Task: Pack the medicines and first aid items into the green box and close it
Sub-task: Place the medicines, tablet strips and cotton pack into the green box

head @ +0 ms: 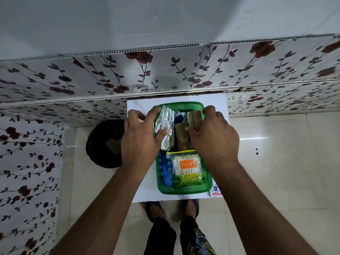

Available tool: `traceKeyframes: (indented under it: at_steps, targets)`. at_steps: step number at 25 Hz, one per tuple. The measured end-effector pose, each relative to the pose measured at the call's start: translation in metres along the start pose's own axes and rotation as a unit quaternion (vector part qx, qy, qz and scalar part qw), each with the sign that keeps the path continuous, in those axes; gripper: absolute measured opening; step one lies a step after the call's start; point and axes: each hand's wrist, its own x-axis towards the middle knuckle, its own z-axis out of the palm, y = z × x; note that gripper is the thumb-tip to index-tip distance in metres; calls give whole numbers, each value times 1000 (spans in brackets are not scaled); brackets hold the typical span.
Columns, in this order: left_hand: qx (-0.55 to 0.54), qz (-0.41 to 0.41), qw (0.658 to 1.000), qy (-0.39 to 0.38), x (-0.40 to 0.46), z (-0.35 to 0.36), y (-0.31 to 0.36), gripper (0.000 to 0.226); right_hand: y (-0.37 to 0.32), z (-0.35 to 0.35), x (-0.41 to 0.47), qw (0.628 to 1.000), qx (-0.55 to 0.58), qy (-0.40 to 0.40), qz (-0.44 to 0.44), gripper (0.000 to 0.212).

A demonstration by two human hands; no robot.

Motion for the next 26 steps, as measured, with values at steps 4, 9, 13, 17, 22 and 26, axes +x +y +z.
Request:
traceKeyframes:
  at_steps: [4,9,13,17,22,26]
  targets:
    - [53,56,996,-44,0,4,-15,41,10,9,0,1000,-7,18,20,47]
    - [105,46,989,-93,2,15,-3,58,21,16,1,997,26,16,74,53]
    - [18,-2,999,-51,-2,12,9,65,23,18,0,997,31,-13,74,46]
    - [-203,-99,973,-38,-7,2,10,51,24,20,1,996,41,-21,79,45]
    - [-104,-192,971,-100,19,3,12,14,20,22,2,990,76,-40,115,50]
    - [-73,-208,965,-142,27,5,19,11,18,21,2,987,89,-44,129,54]
